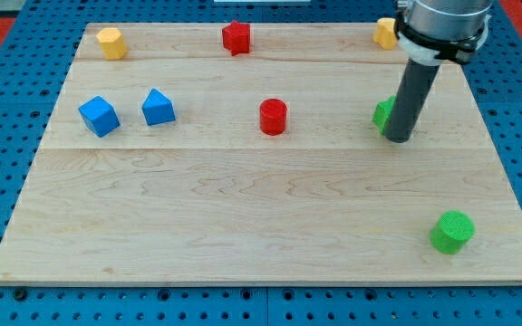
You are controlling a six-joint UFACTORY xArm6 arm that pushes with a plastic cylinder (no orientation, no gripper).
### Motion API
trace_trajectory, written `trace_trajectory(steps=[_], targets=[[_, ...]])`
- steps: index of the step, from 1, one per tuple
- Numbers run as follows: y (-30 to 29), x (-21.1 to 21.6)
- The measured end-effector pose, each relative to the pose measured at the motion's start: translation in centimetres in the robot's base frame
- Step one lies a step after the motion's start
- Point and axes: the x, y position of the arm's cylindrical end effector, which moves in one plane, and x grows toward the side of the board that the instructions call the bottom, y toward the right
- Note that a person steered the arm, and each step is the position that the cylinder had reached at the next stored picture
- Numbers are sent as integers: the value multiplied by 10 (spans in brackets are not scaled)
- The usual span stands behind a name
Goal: Place the red circle to the bottom right of the blue cube
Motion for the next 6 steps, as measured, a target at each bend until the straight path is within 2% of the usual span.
trace_trajectory(steps=[1, 3, 5, 6], targets=[[-32, 15], [-57, 26], [-84, -3], [-106, -36]])
